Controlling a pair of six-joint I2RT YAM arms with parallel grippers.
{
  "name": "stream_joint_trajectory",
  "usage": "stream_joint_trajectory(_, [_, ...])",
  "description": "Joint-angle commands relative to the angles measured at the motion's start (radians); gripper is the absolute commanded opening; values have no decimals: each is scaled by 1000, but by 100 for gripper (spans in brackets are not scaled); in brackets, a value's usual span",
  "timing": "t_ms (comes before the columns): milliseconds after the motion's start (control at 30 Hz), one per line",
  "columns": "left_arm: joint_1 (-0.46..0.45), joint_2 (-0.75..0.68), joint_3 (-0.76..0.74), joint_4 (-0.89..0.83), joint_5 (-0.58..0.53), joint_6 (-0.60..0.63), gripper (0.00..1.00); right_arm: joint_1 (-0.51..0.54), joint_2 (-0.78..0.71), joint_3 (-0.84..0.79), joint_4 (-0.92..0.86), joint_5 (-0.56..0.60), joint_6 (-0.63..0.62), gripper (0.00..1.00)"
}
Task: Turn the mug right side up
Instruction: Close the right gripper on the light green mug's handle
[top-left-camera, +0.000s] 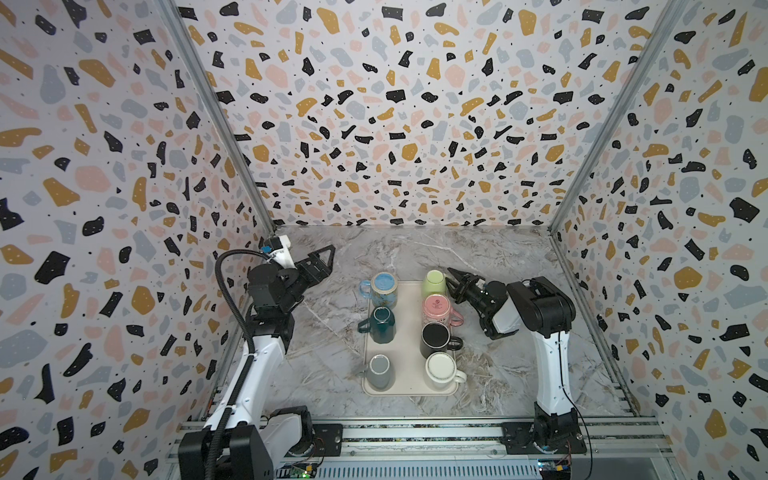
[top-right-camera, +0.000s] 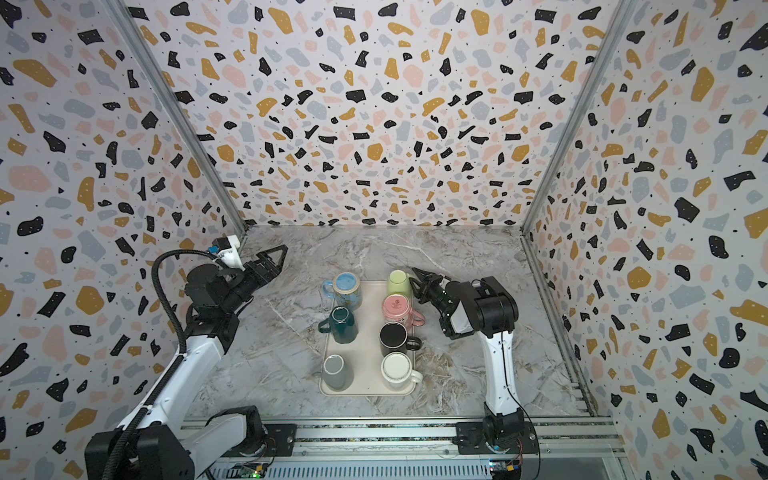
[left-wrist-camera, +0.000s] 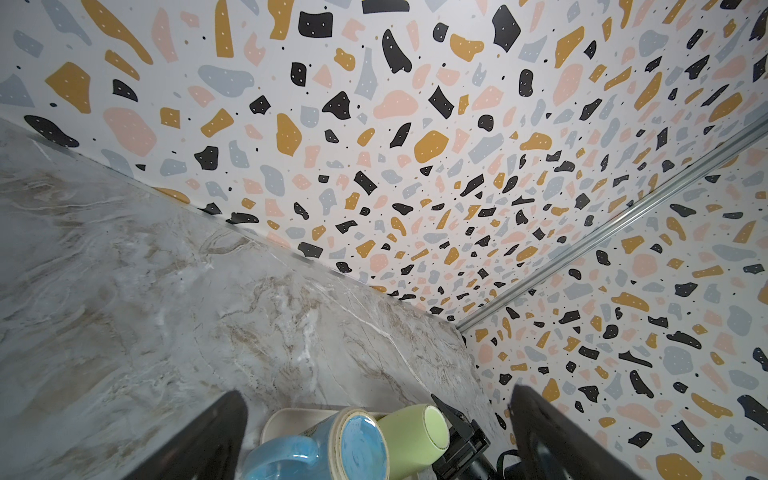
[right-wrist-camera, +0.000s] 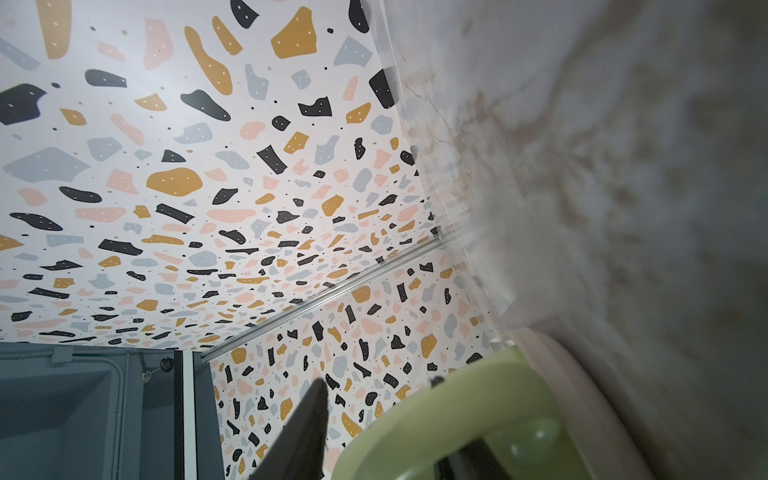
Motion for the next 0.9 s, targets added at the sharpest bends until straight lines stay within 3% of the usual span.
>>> stream_joint_trajectory(0, [5, -6, 29, 32, 7, -2, 100, 6, 10, 29, -5, 2, 93, 41])
stream_joint_trajectory(333, [5, -6, 27, 34, 7, 1, 100, 12, 32, 73, -16, 3, 98, 38])
stream_joint_trajectory(867, [5, 1, 24, 35, 10, 4, 100, 17, 58, 104, -18, -18, 103, 22])
